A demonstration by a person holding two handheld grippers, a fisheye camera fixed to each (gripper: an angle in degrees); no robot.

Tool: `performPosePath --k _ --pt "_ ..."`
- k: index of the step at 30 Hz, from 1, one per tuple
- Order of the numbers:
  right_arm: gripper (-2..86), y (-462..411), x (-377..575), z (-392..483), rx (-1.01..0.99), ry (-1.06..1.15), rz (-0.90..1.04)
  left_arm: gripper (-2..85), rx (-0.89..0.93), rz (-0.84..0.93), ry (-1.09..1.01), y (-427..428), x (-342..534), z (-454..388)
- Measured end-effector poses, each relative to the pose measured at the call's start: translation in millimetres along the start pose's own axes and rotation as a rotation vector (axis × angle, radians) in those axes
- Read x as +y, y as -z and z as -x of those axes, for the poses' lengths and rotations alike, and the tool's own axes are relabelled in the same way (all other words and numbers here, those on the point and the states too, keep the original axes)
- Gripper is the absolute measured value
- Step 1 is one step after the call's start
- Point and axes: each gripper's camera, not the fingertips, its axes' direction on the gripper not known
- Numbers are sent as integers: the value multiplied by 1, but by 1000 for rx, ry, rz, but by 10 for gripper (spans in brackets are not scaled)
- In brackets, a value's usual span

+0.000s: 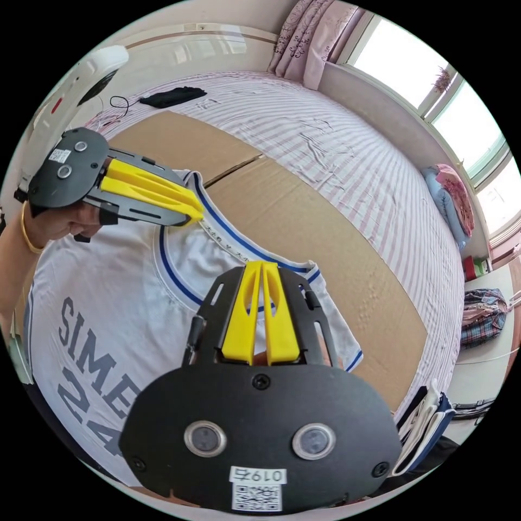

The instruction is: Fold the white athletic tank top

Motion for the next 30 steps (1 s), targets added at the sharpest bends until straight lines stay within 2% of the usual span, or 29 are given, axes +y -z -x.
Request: performPosePath --k 9,14,20,24,30 --pt "-9 -33 -34 -22 18 -50 -15 20 -17 -2 59 -30 -36 32" --pt "-9 -36 -46 -36 -12 -15 -37 11 48 -53 7 -32 -44 51" --pt "-9 -40 -59 -55 -61 -20 -65 15 170 -154 52 -25 -51 87" --pt "-5 -46 -64 -66 -10 -47 -60 24 86 -119 83 -35 -54 104" --pt "60 -65 -65 -96 -28 -127 -42 60 160 -103 121 -52 -53 137"
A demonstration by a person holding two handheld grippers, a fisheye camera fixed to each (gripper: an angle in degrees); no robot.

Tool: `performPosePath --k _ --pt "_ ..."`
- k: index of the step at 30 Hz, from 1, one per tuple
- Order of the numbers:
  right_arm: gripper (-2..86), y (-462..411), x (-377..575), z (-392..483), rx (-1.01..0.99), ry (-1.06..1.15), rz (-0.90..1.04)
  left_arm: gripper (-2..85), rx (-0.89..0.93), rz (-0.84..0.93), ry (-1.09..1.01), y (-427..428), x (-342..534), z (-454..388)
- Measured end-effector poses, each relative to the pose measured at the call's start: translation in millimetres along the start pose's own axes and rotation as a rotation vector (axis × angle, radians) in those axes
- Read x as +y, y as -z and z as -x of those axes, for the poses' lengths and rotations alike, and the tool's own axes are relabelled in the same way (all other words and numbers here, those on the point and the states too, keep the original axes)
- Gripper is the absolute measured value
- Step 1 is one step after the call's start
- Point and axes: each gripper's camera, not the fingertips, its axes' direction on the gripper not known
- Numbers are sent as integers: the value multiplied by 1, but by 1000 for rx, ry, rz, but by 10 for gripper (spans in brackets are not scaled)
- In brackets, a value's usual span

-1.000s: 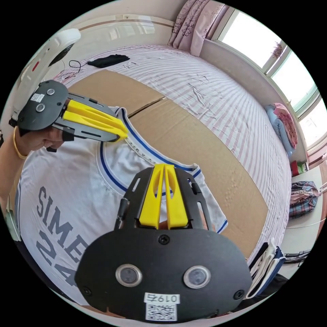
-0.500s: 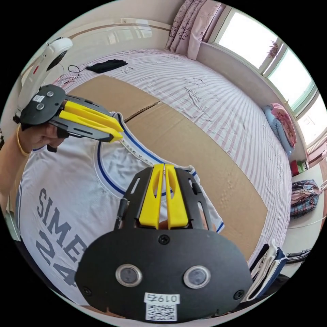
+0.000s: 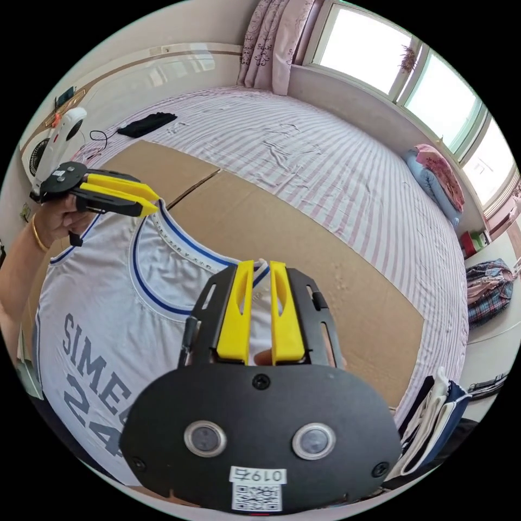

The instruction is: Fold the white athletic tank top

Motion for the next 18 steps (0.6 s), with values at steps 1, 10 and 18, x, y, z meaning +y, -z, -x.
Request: performPosePath --k 1,10,18 --pt "69 -5 -3 -2 3 -2 17 61 -7 18 -10 -4 -2 2" --pt "50 -39 -17 13 105 80 93 21 -186 99 -83 -25 -10 0" --pt "38 -53 -15 12 154 34 64 10 -226 63 -29 -27 -1 14"
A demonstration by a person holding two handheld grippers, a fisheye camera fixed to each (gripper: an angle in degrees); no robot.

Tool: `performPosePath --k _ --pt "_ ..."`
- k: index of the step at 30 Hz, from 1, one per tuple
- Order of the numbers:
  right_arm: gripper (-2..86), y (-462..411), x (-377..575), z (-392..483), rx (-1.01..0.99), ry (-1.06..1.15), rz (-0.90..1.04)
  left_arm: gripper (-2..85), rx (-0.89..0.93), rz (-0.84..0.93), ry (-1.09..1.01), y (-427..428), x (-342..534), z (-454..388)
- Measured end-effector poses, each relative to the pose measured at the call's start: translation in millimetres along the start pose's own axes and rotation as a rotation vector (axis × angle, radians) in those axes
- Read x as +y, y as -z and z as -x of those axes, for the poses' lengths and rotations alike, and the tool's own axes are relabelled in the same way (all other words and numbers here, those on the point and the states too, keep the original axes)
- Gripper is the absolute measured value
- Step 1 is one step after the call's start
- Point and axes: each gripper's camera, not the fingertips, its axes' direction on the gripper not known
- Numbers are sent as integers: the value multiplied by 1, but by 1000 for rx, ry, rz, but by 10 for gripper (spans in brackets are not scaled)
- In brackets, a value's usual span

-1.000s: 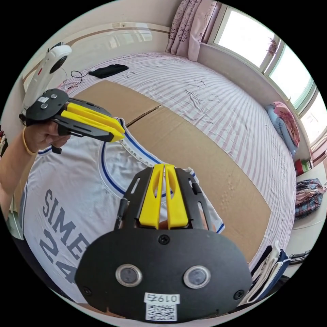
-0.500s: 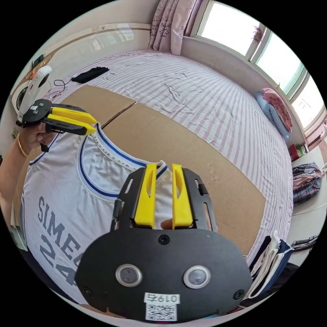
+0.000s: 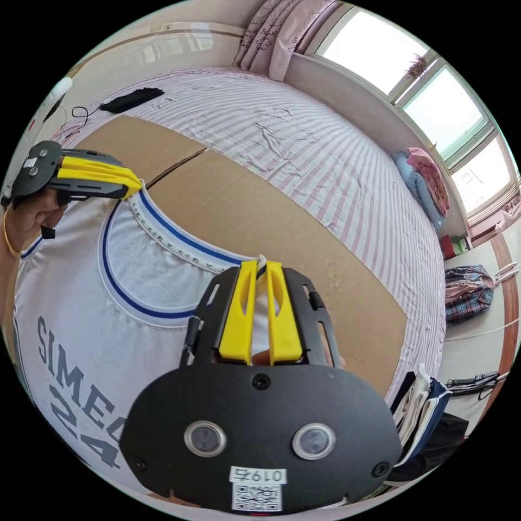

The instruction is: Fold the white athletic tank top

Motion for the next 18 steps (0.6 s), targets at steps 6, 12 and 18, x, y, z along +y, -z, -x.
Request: performPosePath --k 6,12,18 --pt "50 -7 1 0 26 3 7 11 35 4 3 -1 9 20" --pt "64 -15 4 -25 -78 -78 3 14 207 -12 92 1 21 63" --pt "65 -23 17 -52 -157 -174 -37 16 271 -85 216 4 43 108"
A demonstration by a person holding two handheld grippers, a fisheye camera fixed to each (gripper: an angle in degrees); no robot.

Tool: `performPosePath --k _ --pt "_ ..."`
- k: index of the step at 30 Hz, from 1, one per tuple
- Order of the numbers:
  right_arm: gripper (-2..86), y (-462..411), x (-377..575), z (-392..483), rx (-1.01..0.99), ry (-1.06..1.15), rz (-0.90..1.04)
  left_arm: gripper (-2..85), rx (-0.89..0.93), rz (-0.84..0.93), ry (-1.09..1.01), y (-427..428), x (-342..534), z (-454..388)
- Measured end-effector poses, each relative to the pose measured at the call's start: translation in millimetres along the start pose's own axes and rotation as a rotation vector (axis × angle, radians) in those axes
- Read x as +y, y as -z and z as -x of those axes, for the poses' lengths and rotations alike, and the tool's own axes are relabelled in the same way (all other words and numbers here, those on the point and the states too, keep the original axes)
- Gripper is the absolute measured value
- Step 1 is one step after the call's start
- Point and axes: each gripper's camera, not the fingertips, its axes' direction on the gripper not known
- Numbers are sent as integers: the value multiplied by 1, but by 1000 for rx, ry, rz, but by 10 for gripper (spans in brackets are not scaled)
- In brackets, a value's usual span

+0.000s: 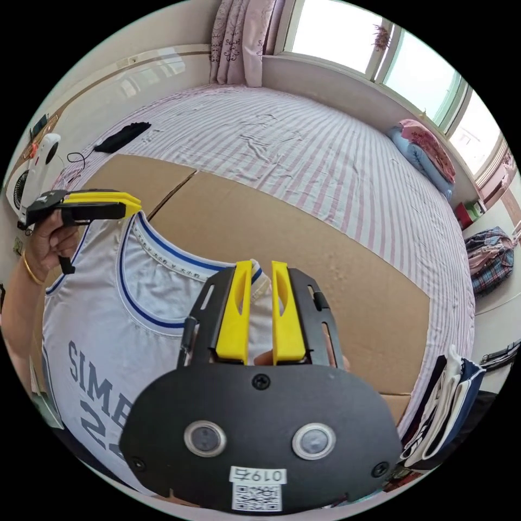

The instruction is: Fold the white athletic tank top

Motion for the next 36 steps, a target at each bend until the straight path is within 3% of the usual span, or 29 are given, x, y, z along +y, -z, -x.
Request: performPosePath --k 6,11,15,20,31,36 --pt "65 1 12 -30 -80 -93 -83 12 35 -75 -7 31 15 40" --pt "37 4 19 -42 39 -121 -159 12 -37 -23 -7 60 39 98" --pt "36 -5 12 -33 -160 -10 -155 15 16 -33 77 76 65 142" --pt "45 -29 -19 0 -582 72 -94 21 211 -19 207 79 96 194" --pt "83 -99 -67 2 -752 -59 53 53 269 -30 261 74 127 245" --pt "87 -118 -78 -1 -727 -78 91 52 286 -32 263 74 132 257"
